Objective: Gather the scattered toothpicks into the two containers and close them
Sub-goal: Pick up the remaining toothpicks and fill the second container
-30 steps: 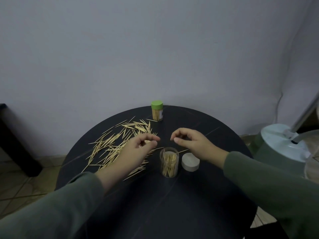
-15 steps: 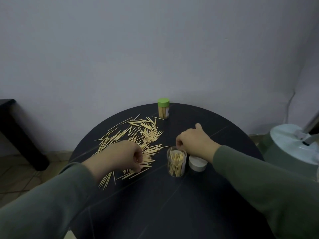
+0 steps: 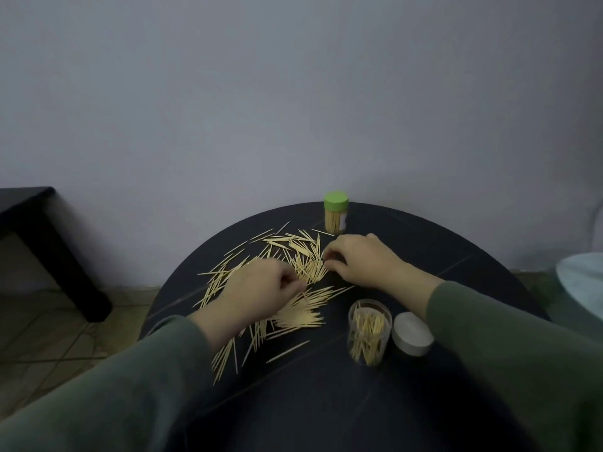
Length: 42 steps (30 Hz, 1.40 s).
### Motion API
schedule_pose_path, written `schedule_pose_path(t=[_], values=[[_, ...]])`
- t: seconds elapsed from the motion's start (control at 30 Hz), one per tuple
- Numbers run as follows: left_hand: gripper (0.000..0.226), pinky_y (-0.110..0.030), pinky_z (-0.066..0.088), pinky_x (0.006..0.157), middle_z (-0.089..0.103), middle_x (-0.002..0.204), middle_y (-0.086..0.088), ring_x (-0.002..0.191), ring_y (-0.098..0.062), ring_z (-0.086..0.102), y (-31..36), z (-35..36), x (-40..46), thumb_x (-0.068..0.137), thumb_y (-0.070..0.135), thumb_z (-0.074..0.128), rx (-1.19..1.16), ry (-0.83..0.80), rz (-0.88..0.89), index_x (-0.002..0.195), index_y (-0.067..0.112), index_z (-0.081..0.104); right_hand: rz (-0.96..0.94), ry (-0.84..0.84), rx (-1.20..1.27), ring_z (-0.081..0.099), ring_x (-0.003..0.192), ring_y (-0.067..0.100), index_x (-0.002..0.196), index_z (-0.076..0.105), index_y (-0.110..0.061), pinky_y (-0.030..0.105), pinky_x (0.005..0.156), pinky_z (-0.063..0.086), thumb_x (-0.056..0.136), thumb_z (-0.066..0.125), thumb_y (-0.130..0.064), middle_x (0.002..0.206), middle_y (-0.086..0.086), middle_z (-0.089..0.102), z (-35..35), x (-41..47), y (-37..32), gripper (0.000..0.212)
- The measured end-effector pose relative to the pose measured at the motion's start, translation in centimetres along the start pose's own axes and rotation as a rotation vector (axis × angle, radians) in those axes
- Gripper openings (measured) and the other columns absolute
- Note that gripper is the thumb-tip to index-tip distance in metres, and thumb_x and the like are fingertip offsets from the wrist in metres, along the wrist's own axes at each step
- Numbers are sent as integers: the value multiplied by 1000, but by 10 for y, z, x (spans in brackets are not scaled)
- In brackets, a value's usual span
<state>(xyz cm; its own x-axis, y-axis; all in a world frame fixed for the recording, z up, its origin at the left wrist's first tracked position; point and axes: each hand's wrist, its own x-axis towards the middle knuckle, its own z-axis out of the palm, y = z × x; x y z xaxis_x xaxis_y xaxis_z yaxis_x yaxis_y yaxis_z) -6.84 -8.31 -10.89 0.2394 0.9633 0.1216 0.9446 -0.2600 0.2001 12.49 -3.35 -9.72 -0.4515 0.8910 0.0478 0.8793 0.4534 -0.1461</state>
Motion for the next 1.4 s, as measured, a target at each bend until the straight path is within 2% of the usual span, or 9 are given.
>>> schedule_pose_path(t=[0.13, 0.27, 0.43, 0.57, 0.7, 0.9, 1.17, 1.27, 1.4], values=[[40, -33, 51, 87, 57, 119, 4, 107, -15, 55, -17, 7, 41, 92, 56, 51, 36, 99, -144, 117, 27, 63, 86, 14, 9, 59, 108, 21, 131, 56, -17, 41, 90, 53, 99, 47, -31, 126, 5, 58, 4, 31, 1, 36], [55, -39, 40, 100, 46, 138, -3, 126, -24, 40, -30, 16, 78, 96, 52, 44, 31, 92, -220, 137, 17, 50, 151, -33, -34, 58, 111, 25, 134, 51, -12, 41, 89, 53, 100, 44, -35, 129, 8, 57, 9, 63, -2, 41], [59, -43, 35, 105, 43, 145, -6, 132, -28, 31, -39, 31, 120, 98, 50, 40, -25, 51, -268, 142, 12, 41, 196, -52, -63, 61, 105, 25, 130, 52, -9, 36, 77, 53, 100, 41, -40, 122, 10, 60, 20, 92, -4, 45], [59, -44, 36, 102, 41, 143, -9, 132, -28, 30, -44, 40, 144, 98, 54, 37, 21, -8, -280, 139, 13, 45, 220, -89, -148, 62, 97, 23, 123, 55, -10, 34, 72, 51, 99, 40, -50, 116, 9, 60, 27, 103, 0, 49], [50, -42, 37, 101, 44, 138, -3, 129, -25, 32, -51, 41, 152, 99, 52, 34, 92, 6, -169, 140, 27, 49, 183, -30, -207, 59, 98, 24, 119, 58, -10, 38, 76, 46, 97, 37, -57, 120, 7, 54, 33, 105, 1, 56], [41, -34, 42, 92, 51, 123, 2, 111, -18, 40, -48, 35, 124, 101, 46, 35, 187, 22, 49, 137, 35, 50, 108, -30, -172, 55, 108, 21, 121, 62, -18, 55, 105, 31, 97, 40, -50, 121, 2, 54, 32, 93, 0, 45], [38, -29, 43, 84, 56, 110, 7, 98, -11, 42, -27, 31, 78, 100, 44, 37, 195, 73, 146, 124, 32, 63, 13, -33, -195, 59, 104, 16, 110, 71, -30, 54, 109, 24, 96, 49, -38, 107, -8, 67, 20, 64, -10, 27], [36, -27, 43, 85, 58, 115, 8, 104, -11, 44, -29, 25, 71, 99, 43, 39, 132, 149, 70, 126, 31, 61, 8, -63, -151, 58, 101, 14, 109, 71, -30, 47, 105, 30, 94, 54, -38, 104, -10, 69, 11, 58, -11, 24], [45, -36, 42, 94, 50, 127, -2, 118, -20, 42, -49, 21, 76, 97, 46, 39, 147, 145, -252, 132, 21, 53, -8, -61, -101, 56, 111, 14, 122, 64, -30, 45, 106, 31, 94, 54, -36, 114, -9, 66, 8, 59, -15, 30]])
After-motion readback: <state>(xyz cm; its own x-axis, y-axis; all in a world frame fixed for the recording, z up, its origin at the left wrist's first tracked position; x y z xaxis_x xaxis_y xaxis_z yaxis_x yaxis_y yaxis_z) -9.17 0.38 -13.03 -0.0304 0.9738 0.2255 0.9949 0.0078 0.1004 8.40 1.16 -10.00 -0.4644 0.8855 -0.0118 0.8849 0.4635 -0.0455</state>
